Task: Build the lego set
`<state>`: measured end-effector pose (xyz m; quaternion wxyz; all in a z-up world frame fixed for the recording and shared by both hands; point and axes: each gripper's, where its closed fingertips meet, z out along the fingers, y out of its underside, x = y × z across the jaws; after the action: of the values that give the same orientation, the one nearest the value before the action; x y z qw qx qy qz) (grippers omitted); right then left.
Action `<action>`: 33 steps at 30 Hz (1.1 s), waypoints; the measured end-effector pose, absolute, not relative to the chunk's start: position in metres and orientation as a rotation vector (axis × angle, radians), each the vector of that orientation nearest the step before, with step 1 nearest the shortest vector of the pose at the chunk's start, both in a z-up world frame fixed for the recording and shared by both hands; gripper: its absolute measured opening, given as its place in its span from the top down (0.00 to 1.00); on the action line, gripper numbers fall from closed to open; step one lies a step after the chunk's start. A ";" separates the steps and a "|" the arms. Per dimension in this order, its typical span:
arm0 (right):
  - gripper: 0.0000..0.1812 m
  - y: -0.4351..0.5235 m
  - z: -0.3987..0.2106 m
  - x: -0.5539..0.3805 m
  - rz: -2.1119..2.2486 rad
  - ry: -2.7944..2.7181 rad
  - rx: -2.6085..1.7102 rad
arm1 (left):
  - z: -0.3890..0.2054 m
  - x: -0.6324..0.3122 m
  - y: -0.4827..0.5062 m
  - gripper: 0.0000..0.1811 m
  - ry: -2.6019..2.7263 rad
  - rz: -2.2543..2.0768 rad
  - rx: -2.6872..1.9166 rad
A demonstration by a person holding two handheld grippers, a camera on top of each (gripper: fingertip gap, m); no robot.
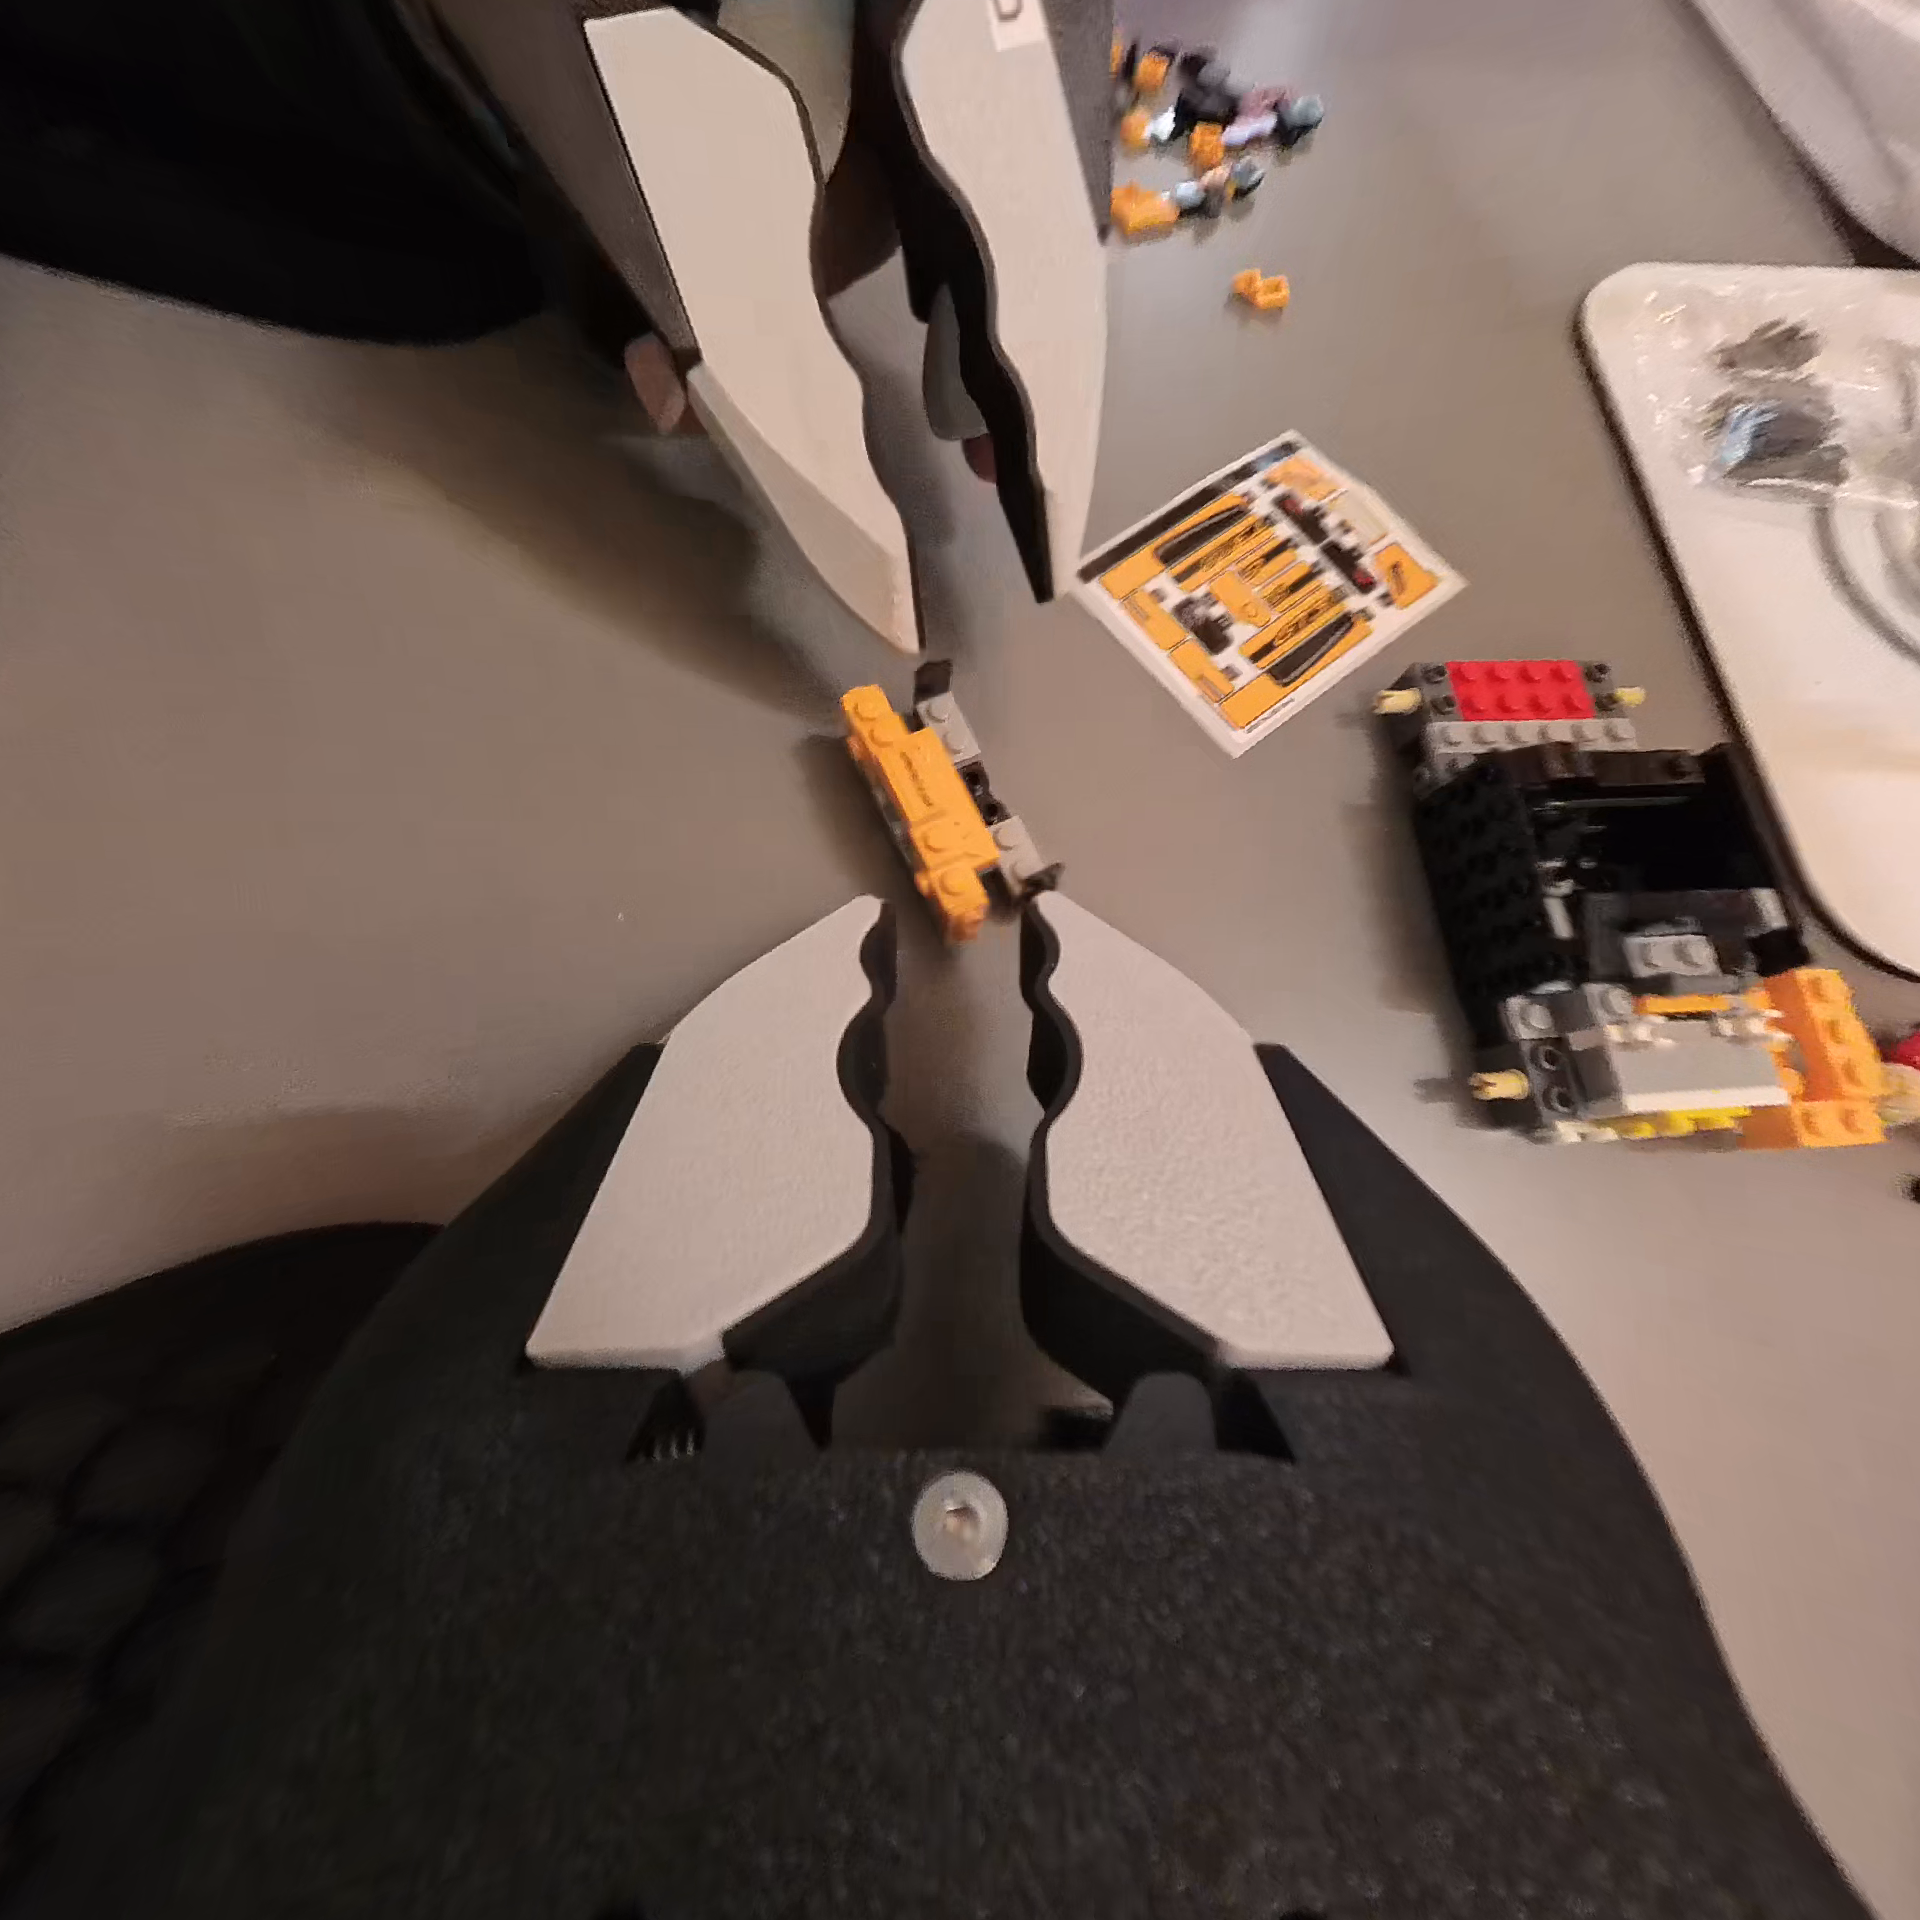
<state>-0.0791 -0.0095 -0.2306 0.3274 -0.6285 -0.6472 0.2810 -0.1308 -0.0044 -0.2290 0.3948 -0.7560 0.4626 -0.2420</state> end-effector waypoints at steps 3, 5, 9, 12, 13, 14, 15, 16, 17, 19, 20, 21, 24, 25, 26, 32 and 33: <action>0.88 0.011 -0.204 -0.075 0.780 -1.510 -1.609 | -0.204 -0.138 0.006 0.86 1.044 -0.673 -1.842; 0.87 0.036 -0.172 -0.071 0.776 -1.276 -1.544 | -0.183 -0.144 0.014 0.90 0.951 -0.676 -1.757; 0.87 0.073 -0.117 -0.047 0.668 -0.896 -1.407 | -0.139 -0.157 0.022 1.00 0.780 -0.655 -1.565; 0.88 0.085 -0.090 -0.041 0.550 -0.802 -1.361 | -0.110 -0.170 0.032 1.00 0.679 -0.572 -1.472; 0.91 0.089 -0.083 -0.042 0.516 -0.791 -1.368 | -0.100 -0.173 0.035 1.00 0.653 -0.551 -1.448; 0.95 0.094 -0.076 -0.045 0.498 -0.776 -1.368 | -0.090 -0.176 0.038 1.00 0.632 -0.535 -1.425; 0.99 0.099 -0.066 -0.047 0.487 -0.749 -1.359 | -0.081 -0.177 0.042 1.00 0.618 -0.521 -1.405; 1.00 0.105 -0.056 -0.051 0.479 -0.730 -1.350 | -0.072 -0.178 0.046 1.00 0.606 -0.507 -1.388; 1.00 0.112 -0.047 -0.055 0.472 -0.718 -1.353 | -0.063 -0.180 0.052 1.00 0.590 -0.489 -1.371; 1.00 0.129 -0.029 -0.063 0.448 -0.683 -1.361 | -0.043 -0.184 0.064 1.00 0.554 -0.456 -1.340; 1.00 0.138 -0.020 -0.067 0.439 -0.660 -1.360 | -0.035 -0.185 0.072 1.00 0.532 -0.449 -1.333; 1.00 0.147 -0.010 -0.070 0.433 -0.637 -1.358 | -0.026 -0.188 0.081 1.00 0.507 -0.443 -1.327; 1.00 0.171 0.016 -0.078 0.417 -0.560 -1.327 | 0.001 -0.198 0.113 1.00 0.430 -0.384 -1.303; 1.00 0.179 0.023 -0.080 0.406 -0.538 -1.320 | 0.009 -0.201 0.125 1.00 0.400 -0.367 -1.298; 1.00 0.187 0.030 -0.080 0.399 -0.507 -1.311 | 0.017 -0.205 0.138 1.00 0.380 -0.341 -1.297; 0.90 0.229 0.030 -0.078 0.427 -0.406 -1.339 | 0.007 -0.231 0.198 0.95 0.332 -0.131 -1.383; 0.87 0.234 0.024 -0.077 0.412 -0.426 -1.349 | -0.004 -0.233 0.203 0.93 0.367 -0.105 -1.409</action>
<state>-0.0770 0.2338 0.0242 0.7408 -0.6150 -0.1941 0.1880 -0.2326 0.2027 -0.0040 0.7451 -0.6438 0.1675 -0.0480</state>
